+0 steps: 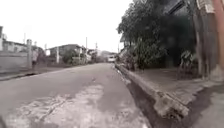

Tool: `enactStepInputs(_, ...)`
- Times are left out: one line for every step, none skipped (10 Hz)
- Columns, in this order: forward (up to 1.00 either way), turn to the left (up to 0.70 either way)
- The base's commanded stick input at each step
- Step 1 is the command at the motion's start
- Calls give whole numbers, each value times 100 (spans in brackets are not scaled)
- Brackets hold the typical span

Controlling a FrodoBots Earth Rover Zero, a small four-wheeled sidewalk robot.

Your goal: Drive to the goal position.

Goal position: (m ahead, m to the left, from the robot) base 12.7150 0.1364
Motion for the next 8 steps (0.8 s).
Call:
enactStepInputs(100,4)
enactStepInputs(100,4)
enactStepInputs(100,4)
enactStepInputs(100,4)
enactStepInputs(100,4)
enactStepInputs(99,4)
enactStepInputs(99,4)
enactStepInputs(98,4)
